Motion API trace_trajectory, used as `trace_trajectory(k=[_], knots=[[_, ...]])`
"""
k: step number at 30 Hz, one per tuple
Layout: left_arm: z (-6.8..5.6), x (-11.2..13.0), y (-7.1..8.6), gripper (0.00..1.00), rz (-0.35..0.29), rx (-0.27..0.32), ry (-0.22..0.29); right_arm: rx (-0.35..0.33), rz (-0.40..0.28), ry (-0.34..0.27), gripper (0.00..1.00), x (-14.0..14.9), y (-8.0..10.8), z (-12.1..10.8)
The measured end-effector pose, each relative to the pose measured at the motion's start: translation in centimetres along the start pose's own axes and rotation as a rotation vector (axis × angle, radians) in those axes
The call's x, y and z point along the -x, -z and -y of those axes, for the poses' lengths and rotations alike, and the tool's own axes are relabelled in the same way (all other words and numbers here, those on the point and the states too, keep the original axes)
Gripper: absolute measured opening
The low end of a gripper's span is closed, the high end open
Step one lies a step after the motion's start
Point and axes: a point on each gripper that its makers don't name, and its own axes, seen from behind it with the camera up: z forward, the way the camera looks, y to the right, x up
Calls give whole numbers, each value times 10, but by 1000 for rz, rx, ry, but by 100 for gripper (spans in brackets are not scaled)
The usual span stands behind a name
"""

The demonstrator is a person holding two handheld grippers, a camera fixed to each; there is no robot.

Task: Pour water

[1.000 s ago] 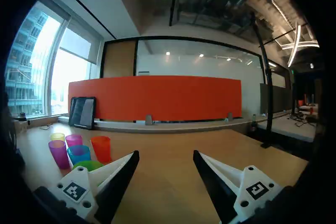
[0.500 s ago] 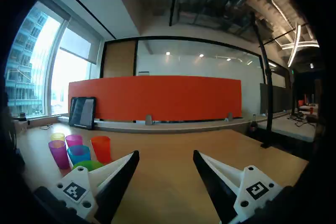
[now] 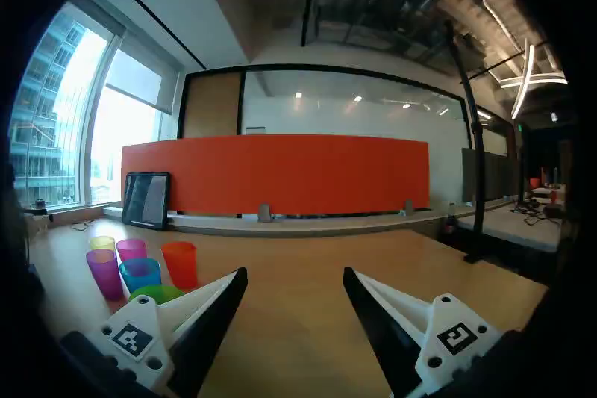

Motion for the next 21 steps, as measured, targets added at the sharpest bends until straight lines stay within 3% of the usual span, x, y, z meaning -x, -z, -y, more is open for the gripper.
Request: trace_trajectory(k=[21], knots=[[1, 1, -1, 96, 3, -2, 5, 5, 1, 1, 99, 0, 0, -3]])
